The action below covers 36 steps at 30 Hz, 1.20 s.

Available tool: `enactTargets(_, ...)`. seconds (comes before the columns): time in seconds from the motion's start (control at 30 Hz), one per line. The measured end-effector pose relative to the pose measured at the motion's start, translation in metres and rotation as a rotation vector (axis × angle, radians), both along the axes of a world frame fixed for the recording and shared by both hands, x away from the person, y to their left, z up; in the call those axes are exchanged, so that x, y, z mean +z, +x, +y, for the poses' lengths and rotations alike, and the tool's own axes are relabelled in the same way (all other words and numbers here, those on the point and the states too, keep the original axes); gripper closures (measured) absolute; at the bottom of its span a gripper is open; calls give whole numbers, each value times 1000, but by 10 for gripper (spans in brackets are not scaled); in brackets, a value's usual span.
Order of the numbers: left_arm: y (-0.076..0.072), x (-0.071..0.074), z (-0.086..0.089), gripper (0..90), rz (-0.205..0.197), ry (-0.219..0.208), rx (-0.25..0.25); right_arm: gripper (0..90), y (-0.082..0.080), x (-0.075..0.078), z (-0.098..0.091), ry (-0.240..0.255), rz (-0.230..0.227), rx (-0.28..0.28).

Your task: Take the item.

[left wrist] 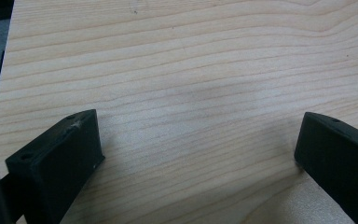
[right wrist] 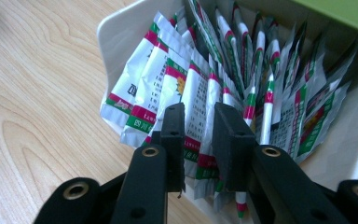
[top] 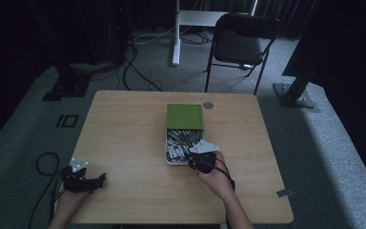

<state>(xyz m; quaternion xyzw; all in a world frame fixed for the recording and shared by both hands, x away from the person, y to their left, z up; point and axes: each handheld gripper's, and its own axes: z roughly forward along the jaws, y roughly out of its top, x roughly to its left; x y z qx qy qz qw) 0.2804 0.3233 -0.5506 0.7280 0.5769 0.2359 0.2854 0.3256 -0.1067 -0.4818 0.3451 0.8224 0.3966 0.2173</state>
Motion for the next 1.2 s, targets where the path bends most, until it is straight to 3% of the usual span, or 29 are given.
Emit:
enactTargets(0.87,0,0,0,14,-1,0,0,778,5,-24,12,-59,-1,-121)
enactTargets(1.13,0,0,0,14,0,0,0,871,6,-27,15,-72,-4,-159)
enactTargets(1.2,0,0,0,14,0,0,0,877,8,-25,13,-43,20,-166)
